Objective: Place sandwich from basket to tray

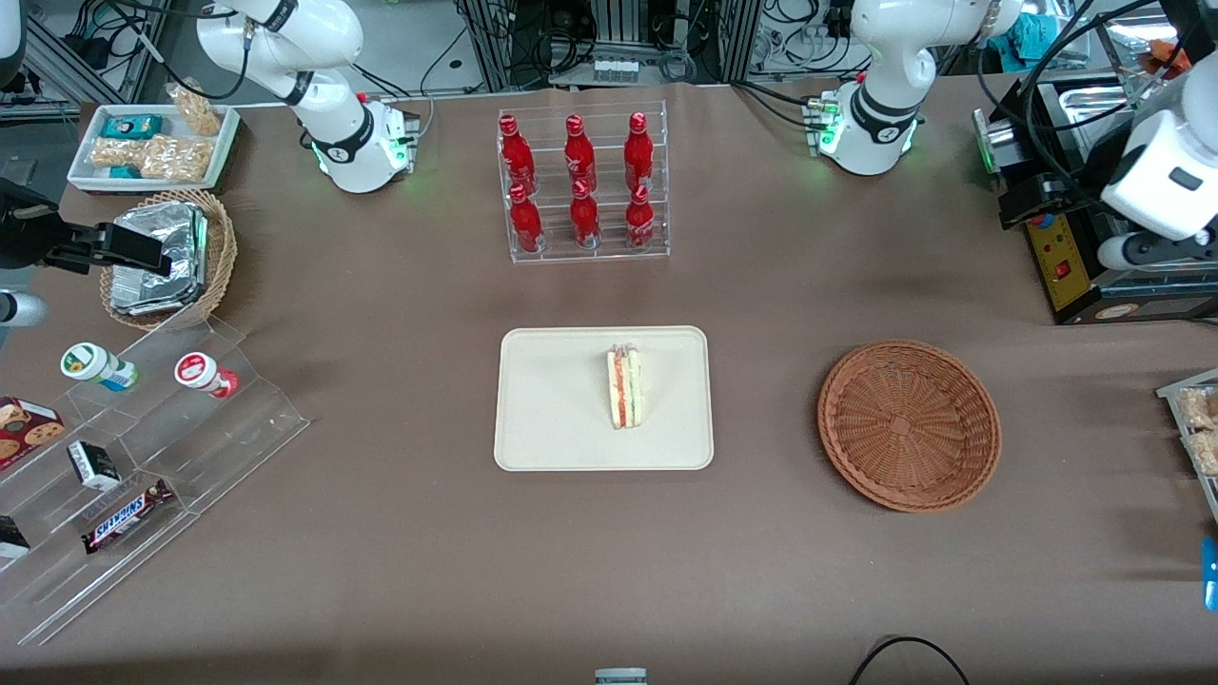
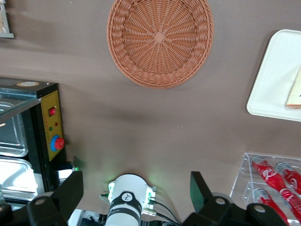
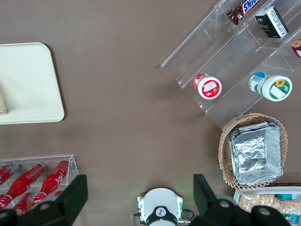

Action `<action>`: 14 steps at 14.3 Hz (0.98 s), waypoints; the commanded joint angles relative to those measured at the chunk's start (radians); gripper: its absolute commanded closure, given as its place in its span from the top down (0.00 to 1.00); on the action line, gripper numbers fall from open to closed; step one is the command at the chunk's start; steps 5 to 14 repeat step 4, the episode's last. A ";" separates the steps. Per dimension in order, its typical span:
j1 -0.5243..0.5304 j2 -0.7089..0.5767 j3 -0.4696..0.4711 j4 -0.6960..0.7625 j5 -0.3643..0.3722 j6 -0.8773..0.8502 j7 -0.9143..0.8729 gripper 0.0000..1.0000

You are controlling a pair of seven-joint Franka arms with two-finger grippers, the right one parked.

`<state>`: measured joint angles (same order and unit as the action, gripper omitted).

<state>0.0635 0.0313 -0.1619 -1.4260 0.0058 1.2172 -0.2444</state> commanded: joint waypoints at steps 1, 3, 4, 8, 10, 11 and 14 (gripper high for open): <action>0.021 0.004 -0.021 0.039 -0.012 -0.007 -0.021 1.00; 0.033 0.012 -0.021 0.062 -0.013 -0.010 -0.019 1.00; 0.042 0.012 -0.022 0.062 -0.018 -0.010 -0.019 1.00; 0.042 0.012 -0.022 0.062 -0.018 -0.010 -0.019 1.00; 0.042 0.012 -0.022 0.062 -0.018 -0.010 -0.019 1.00; 0.042 0.012 -0.022 0.062 -0.018 -0.010 -0.019 1.00; 0.042 0.012 -0.022 0.062 -0.018 -0.010 -0.019 1.00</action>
